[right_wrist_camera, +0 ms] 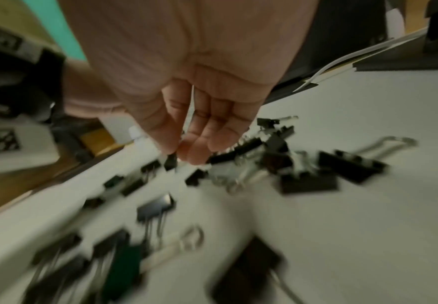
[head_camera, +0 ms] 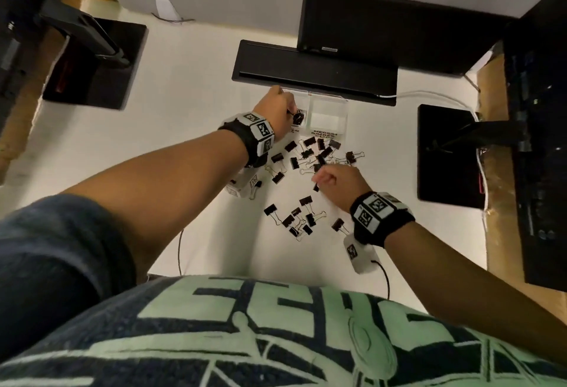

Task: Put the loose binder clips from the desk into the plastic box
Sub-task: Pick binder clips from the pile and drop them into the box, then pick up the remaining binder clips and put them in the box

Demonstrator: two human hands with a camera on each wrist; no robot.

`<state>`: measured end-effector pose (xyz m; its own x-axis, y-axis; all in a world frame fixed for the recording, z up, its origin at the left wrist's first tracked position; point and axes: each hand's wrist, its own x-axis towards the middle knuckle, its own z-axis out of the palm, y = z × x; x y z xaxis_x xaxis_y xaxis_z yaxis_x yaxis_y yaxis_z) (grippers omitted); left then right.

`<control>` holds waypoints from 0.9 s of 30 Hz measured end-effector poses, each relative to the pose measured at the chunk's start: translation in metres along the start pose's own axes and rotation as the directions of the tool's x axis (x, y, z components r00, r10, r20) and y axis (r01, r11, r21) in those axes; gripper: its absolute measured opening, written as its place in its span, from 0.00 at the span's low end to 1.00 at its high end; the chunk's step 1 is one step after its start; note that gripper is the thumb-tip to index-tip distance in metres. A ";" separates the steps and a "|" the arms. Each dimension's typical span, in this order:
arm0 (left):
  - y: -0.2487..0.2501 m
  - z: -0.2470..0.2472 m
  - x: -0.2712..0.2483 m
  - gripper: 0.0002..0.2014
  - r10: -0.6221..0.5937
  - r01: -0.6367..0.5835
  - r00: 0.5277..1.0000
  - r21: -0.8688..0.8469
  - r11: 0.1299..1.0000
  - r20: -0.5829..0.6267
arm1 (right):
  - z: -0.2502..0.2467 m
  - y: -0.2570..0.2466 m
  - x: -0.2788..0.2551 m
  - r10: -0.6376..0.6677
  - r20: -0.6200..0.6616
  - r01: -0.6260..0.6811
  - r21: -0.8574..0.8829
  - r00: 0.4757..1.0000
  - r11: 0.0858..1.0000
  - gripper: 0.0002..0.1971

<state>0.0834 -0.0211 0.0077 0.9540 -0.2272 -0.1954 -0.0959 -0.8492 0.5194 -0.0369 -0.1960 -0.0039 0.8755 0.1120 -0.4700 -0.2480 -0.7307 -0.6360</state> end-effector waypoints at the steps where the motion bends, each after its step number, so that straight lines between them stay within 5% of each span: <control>1: 0.002 0.004 -0.007 0.09 0.033 -0.033 0.999 -0.015 0.999 -0.007 | 0.005 0.006 -0.009 -0.012 0.058 0.015 -0.043 0.998 0.999 0.09; 4: 0.007 0.017 -0.040 0.08 0.128 -0.128 0.992 -0.016 0.992 0.018 | 0.019 0.019 -0.026 -0.041 0.182 0.072 -0.166 0.983 0.983 0.02; 7: 0.005 0.034 -0.079 0.06 0.191 -0.196 0.962 0.006 0.981 0.195 | 0.028 0.025 -0.031 -0.043 0.239 0.100 -0.233 0.970 0.967 0.06; 10: -0.005 0.047 -0.109 0.07 0.188 -0.234 0.891 0.063 0.970 0.413 | 0.022 0.023 -0.027 -0.039 0.135 0.067 -0.208 0.990 0.976 0.05; 13: -0.014 0.057 -0.128 0.11 0.136 -0.214 0.853 0.100 0.972 0.504 | 0.011 0.018 -0.025 -0.037 0.028 0.042 -0.198 0.999 0.979 0.05; 22: -0.030 0.055 -0.129 0.13 0.054 -0.105 0.931 0.123 0.987 0.362 | 0.036 0.017 -0.045 -0.042 0.233 0.097 -0.231 0.972 0.968 0.03; 27: -0.038 0.049 -0.129 0.13 0.027 -0.067 0.955 0.126 0.990 0.297 | 0.027 0.025 -0.037 0.005 0.100 0.013 -0.178 0.995 0.984 0.02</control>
<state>-0.0495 0.0169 -0.0277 0.8239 -0.3811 -0.4195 -0.1947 -0.8854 0.4220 -0.0864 -0.2006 -0.0194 0.8285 0.1755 -0.5318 -0.1583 -0.8375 -0.5230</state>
